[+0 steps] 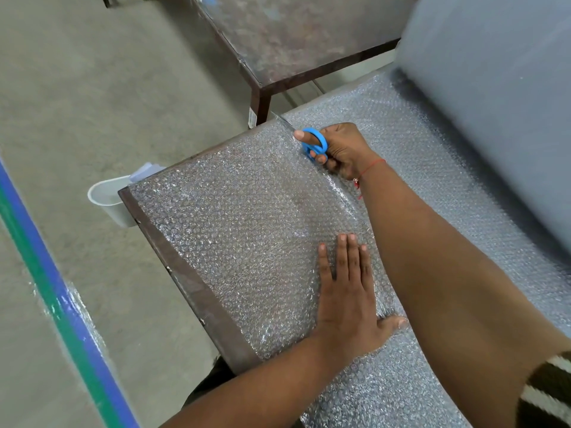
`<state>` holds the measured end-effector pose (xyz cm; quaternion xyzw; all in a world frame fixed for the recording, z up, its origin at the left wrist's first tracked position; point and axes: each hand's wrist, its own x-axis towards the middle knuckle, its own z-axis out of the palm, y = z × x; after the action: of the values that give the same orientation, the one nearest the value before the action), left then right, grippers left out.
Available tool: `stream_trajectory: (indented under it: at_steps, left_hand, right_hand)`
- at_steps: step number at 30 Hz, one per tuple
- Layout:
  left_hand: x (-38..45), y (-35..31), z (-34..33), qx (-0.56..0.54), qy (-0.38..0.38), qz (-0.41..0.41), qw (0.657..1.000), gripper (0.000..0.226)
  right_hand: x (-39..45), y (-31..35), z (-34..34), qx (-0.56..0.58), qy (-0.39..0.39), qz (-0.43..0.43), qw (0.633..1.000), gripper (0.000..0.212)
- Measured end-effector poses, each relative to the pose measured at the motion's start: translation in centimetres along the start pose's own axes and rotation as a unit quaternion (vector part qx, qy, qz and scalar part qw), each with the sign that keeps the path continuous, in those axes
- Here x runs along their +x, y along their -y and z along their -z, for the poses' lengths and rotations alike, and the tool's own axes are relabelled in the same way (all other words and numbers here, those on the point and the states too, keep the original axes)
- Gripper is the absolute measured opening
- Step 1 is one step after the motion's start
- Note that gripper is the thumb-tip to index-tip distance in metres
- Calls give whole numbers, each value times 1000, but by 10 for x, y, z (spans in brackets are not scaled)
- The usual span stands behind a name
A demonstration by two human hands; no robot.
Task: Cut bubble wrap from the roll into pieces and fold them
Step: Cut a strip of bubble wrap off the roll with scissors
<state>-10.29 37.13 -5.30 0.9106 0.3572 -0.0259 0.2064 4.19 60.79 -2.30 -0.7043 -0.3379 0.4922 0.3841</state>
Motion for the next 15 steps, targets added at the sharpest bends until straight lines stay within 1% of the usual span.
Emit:
stream_trajectory:
  at_steps: [3, 7, 9, 13, 15]
  left_hand:
    - [1, 0, 0, 2, 2, -1, 1000, 130]
    - [0, 0, 0, -2, 5, 1, 1000, 130]
    - [0, 0, 1, -3, 10, 3, 1000, 129]
    - [-2, 0, 3, -11, 8, 3, 1000, 125]
    - [-1, 0, 1, -23, 6, 3, 1000, 120]
  right_hand:
    - [-3, 4, -2, -5, 6, 7, 1000, 57]
    - [-10, 8, -1, -8, -15, 8, 1000, 47]
    - [-14, 10, -1, 6, -23, 9, 1000, 46]
    - [-32, 18, 2, 52, -43, -17, 998, 52]
    - [-43, 18, 5, 68, -56, -16, 996, 54]
